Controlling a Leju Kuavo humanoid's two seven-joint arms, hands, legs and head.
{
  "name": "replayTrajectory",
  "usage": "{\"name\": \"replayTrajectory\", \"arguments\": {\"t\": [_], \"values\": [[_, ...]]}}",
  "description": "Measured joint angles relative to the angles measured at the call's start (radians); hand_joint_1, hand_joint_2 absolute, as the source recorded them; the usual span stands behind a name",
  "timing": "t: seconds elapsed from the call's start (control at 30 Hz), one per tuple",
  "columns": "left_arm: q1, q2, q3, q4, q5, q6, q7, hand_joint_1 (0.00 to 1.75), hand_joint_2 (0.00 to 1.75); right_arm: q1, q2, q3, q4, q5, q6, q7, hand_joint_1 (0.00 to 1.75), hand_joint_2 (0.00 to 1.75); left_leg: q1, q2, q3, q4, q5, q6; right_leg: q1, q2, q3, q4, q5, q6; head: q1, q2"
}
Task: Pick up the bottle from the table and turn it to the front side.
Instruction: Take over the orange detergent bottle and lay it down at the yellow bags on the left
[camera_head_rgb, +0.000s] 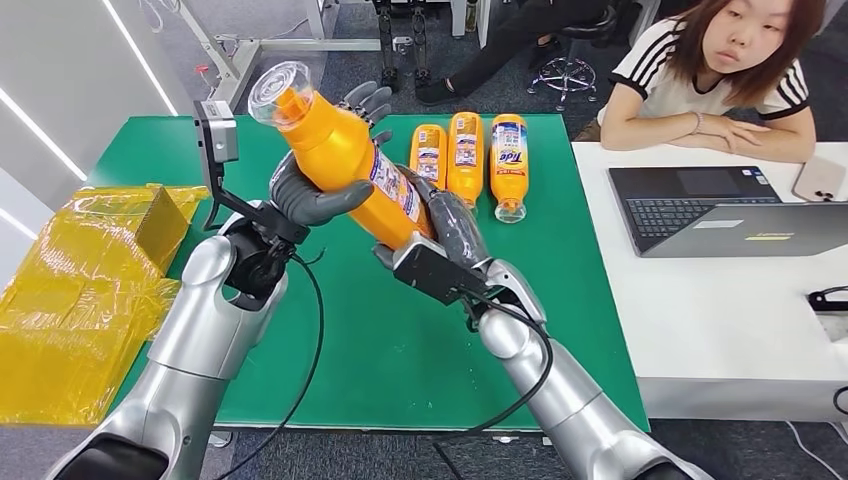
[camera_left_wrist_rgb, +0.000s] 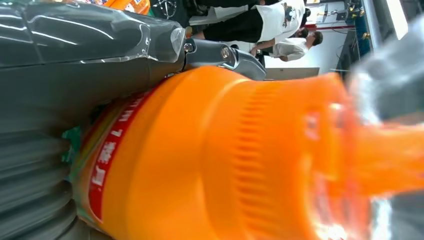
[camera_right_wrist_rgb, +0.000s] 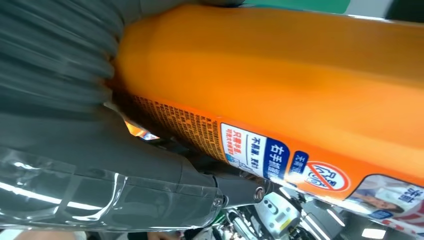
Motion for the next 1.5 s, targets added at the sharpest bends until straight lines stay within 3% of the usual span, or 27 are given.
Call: {"name": "replayTrajectory", "arguments": {"t": [0.03, 0.13, 0.4, 0.6, 0.63, 0.73, 0.77, 0.9, 1.1, 1.3, 1.5], "values": [[0.002, 0.001, 0.0, 0.0, 0.004, -0.002, 0.0, 1.54, 1.75, -0.007, 0.002, 0.002, 0.005, 0.001, 0.001, 0.0, 1.72, 1.75, 0.0, 0.0, 0.0, 0.0, 0.0, 0.0, 0.0, 0.0, 0.0, 0.0, 0.0, 0.0, 0.0, 0.0], [0.004, 0.002, 0.0, 0.0, 0.013, -0.003, 0.004, 1.73, 1.75, -0.019, 0.006, 0.005, 0.017, 0.001, 0.001, 0.0, 1.71, 1.75, 0.0, 0.0, 0.0, 0.0, 0.0, 0.0, 0.0, 0.0, 0.0, 0.0, 0.0, 0.0, 0.0, 0.0], [0.005, 0.015, 0.001, 0.0, 0.06, 0.007, 0.013, 1.75, 1.75, -0.036, 0.016, 0.013, 0.054, -0.006, 0.002, -0.004, 1.68, 1.75, 0.0, 0.0, 0.0, 0.0, 0.0, 0.0, 0.0, 0.0, 0.0, 0.0, 0.0, 0.0, 0.0, 0.0], [0.017, 0.018, 0.001, 0.001, 0.063, 0.078, -0.046, 1.75, 1.75, -0.045, 0.027, 0.028, 0.083, -0.005, 0.0, -0.018, 1.52, 1.75, 0.0, 0.0, 0.0, 0.0, 0.0, 0.0, 0.0, 0.0, -0.001, 0.0, 0.0, 0.0, 0.0, 0.0], [0.021, 0.018, 0.001, 0.001, 0.06, 0.089, -0.055, 1.75, 1.75, -0.046, 0.028, 0.03, 0.087, -0.005, 0.0, -0.02, 1.31, 1.75, 0.0, 0.0, 0.0, 0.0, 0.0, 0.0, 0.0, 0.0, -0.001, 0.0, 0.0, 0.0, 0.0, 0.0], [0.03, 0.018, 0.001, 0.001, 0.056, 0.116, -0.064, 1.75, 1.75, -0.046, 0.03, 0.037, 0.099, -0.005, 0.002, -0.021, 0.2, 1.75, 0.0, 0.0, 0.0, 0.0, 0.0, 0.0, 0.0, 0.0, -0.001, 0.0, 0.0, 0.0, 0.0, 0.0], [0.032, 0.018, 0.001, 0.001, 0.05, 0.128, -0.066, 1.75, 1.75, -0.046, 0.03, 0.04, 0.103, -0.005, 0.003, -0.021, 0.0, 1.75, 0.0, 0.0, -0.001, 0.0, 0.0, 0.0, 0.0, 0.0, -0.001, 0.0, 0.0, 0.0, 0.0, 0.0], [0.031, 0.021, -0.001, 0.001, -0.062, 0.194, -0.116, 1.75, 1.75, -0.036, 0.03, 0.051, 0.113, -0.007, 0.008, -0.022, 0.0, 1.75, 0.0, 0.0, 0.0, 0.0, 0.0, 0.0, 0.0, 0.0, -0.001, 0.0, 0.0, 0.0, 0.0, 0.0], [0.008, 0.054, -0.04, -0.006, -0.509, 0.329, -0.226, 1.75, 1.75, 0.036, 0.008, 0.054, 0.049, 0.005, 0.031, -0.02, 0.0, 1.75, 0.0, 0.001, 0.0, 0.0, 0.0, 0.0, 0.0, 0.001, -0.001, 0.0, 0.0, 0.0, 0.0, 0.0], [-0.04, 0.093, -0.079, -0.006, -0.905, 0.448, -0.213, 1.75, 1.75, 0.199, -0.061, 0.06, -0.165, 0.058, 0.021, -0.026, 0.0, 1.75, 0.0, 0.0, -0.003, 0.0, 0.0, 0.0, 0.0, 0.0, -0.003, 0.0, 0.0, 0.0, 0.0, 0.0], [-0.055, 0.114, -0.131, -0.007, -1.206, 0.52, -0.163, 1.75, 1.75, 0.292, -0.122, 0.033, -0.352, 0.07, -0.013, -0.045, 0.0, 1.75, 0.0, 0.001, -0.003, 0.0, -0.001, 0.001, 0.0, 0.0, -0.004, -0.001, 0.0, 0.0, 0.0, 0.0]]}}
